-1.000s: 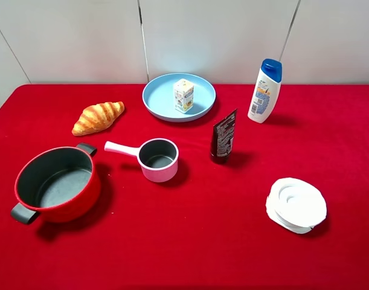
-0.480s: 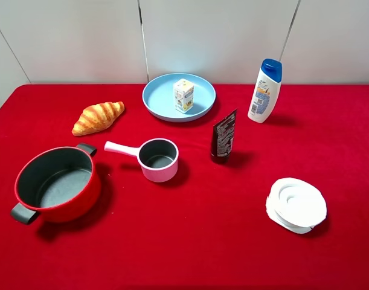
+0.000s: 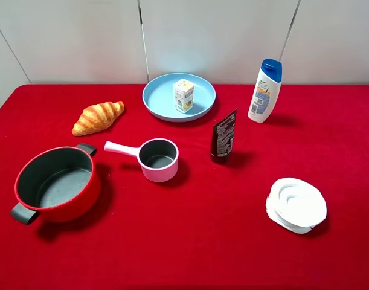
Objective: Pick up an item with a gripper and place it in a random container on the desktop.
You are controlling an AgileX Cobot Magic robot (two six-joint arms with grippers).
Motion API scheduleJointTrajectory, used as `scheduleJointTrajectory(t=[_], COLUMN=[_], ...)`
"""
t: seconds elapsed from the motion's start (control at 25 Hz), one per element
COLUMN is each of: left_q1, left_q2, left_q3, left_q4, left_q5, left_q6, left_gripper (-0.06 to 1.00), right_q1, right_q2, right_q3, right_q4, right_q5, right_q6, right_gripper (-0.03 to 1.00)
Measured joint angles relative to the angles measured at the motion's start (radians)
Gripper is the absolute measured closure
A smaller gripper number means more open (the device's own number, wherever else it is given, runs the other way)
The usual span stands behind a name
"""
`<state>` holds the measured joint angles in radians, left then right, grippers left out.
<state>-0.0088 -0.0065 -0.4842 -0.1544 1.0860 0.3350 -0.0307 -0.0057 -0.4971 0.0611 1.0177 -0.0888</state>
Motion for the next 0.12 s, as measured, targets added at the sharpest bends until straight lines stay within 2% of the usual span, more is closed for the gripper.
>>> scheduleJointTrajectory(t=[0.12], left_q1=[0.0], left_q2=[0.0], left_q3=[0.0], left_q4=[0.0], left_q5=[0.0], left_q6=[0.0], left_gripper=[-0.05], right_q1=[0.0], right_q2=[0.0], right_q3=[0.0], right_q4=[0.002], right_q5=[0.0], right_q6=[0.0], right_gripper=[0.27])
